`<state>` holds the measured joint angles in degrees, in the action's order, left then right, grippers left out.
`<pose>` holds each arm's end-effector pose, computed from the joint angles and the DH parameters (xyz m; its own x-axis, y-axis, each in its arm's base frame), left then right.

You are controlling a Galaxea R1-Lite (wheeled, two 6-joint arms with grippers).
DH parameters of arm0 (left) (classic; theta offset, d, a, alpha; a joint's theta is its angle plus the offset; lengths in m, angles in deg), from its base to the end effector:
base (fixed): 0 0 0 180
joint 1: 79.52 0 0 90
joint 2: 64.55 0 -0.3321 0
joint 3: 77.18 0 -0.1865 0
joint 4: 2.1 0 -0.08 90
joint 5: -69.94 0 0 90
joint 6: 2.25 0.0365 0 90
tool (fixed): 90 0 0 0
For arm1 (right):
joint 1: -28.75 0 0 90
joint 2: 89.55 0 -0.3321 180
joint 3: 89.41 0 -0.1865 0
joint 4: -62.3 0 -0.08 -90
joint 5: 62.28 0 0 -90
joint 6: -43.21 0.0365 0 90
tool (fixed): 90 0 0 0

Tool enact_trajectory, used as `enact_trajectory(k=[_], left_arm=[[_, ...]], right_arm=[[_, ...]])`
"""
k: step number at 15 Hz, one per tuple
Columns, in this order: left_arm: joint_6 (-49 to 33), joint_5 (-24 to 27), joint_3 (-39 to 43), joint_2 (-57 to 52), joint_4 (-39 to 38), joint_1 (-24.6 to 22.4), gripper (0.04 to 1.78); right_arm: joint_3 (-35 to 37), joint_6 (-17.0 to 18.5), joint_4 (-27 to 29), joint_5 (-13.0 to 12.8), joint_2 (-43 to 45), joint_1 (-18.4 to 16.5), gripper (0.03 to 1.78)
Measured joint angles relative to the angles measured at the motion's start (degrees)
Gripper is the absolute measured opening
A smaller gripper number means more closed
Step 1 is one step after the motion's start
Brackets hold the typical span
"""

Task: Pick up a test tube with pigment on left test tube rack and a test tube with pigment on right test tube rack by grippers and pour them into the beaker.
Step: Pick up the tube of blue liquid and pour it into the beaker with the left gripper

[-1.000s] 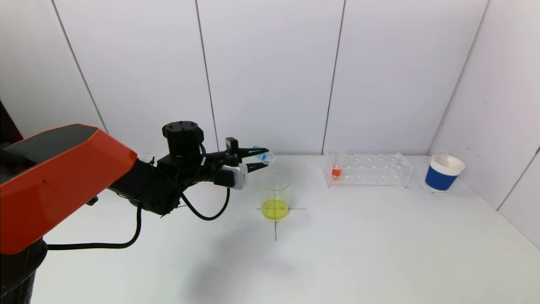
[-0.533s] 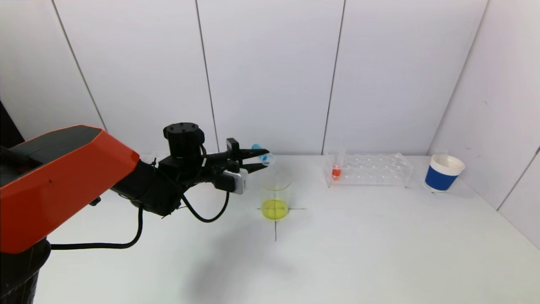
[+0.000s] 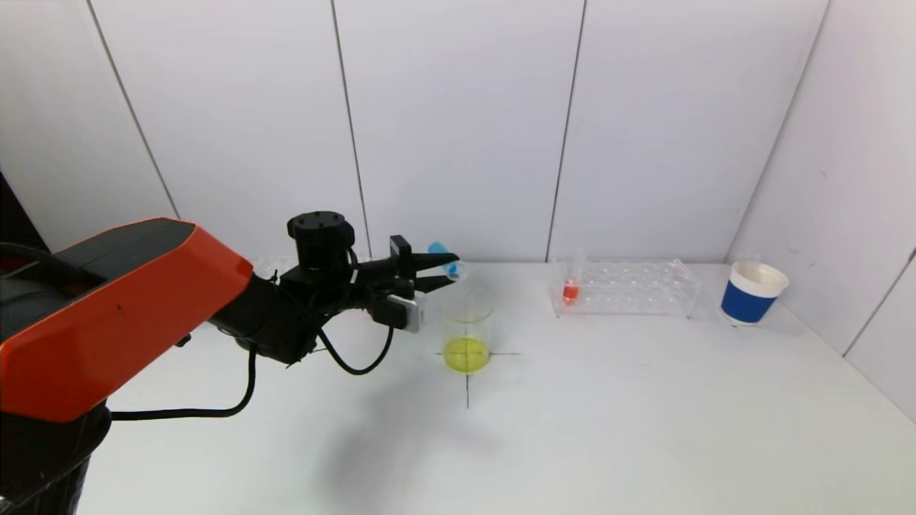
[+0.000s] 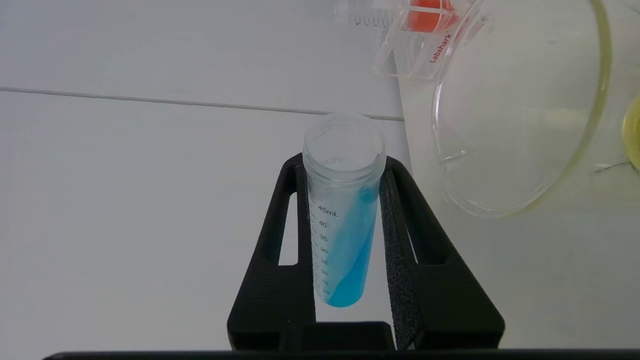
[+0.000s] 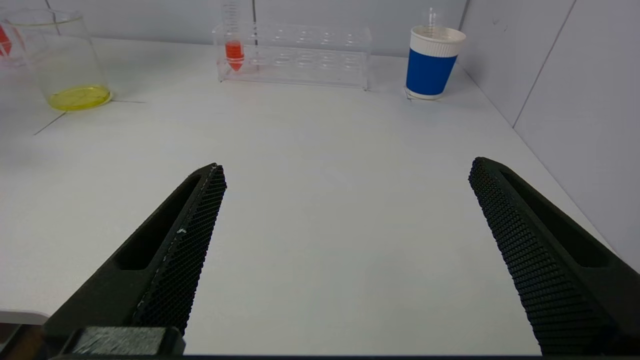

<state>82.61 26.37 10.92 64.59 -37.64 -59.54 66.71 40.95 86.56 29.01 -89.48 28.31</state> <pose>0.4263 -0.1831 0.1416 0.3999 -0.9163 -0.0204 0.1098 0.0258 0.9936 -0.0452 0.0012 0.0747 0.9999 0.0148 -0.0054 -0.0150 0.9991 -0.0393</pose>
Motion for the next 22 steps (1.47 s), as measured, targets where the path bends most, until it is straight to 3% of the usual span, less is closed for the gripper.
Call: enact_trajectory(k=[22], left_arm=[[7.8,1.9,-1.2,0.8,0.0,0.2,0.42]], right_arm=[[0.0,0.0,0.0,0.0,0.0,0.0,1.77]])
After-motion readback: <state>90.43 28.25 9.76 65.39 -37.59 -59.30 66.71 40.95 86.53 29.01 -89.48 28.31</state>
